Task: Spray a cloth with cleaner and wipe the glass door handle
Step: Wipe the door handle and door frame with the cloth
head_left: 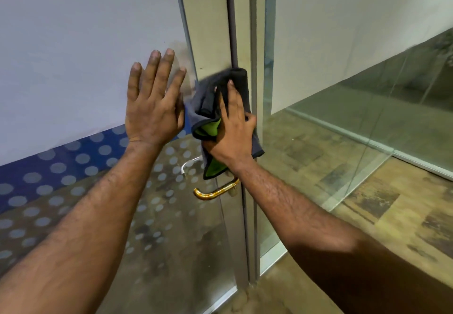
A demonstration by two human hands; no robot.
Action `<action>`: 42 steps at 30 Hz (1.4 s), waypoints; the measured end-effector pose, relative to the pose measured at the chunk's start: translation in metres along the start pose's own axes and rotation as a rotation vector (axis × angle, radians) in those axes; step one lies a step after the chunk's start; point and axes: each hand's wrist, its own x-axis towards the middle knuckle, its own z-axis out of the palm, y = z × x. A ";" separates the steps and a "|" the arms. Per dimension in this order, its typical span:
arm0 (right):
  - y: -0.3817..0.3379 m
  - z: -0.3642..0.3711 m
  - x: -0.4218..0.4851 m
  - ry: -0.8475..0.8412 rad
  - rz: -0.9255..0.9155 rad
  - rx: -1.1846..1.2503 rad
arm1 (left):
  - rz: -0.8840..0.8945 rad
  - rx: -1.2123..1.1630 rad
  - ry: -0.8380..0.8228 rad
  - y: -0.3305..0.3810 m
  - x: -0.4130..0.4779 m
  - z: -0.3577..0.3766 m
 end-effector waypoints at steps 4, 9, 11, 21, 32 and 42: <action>-0.002 0.011 -0.044 -0.070 0.081 0.122 | -0.003 0.002 -0.004 0.000 0.001 -0.001; -0.003 0.005 -0.021 -0.134 0.057 0.155 | -0.001 0.004 -0.011 0.000 -0.001 0.003; -0.006 -0.003 0.006 -0.033 -0.030 0.116 | 0.013 0.016 -0.010 -0.001 -0.002 0.004; 0.030 0.034 0.010 -0.029 -0.347 -0.100 | 0.003 0.067 0.048 0.002 -0.001 0.004; 0.031 0.010 0.040 0.124 -0.340 0.288 | 0.003 0.091 0.049 0.004 0.002 0.000; 0.058 0.023 0.000 0.030 -0.510 0.075 | 0.016 0.120 0.090 0.004 0.001 0.005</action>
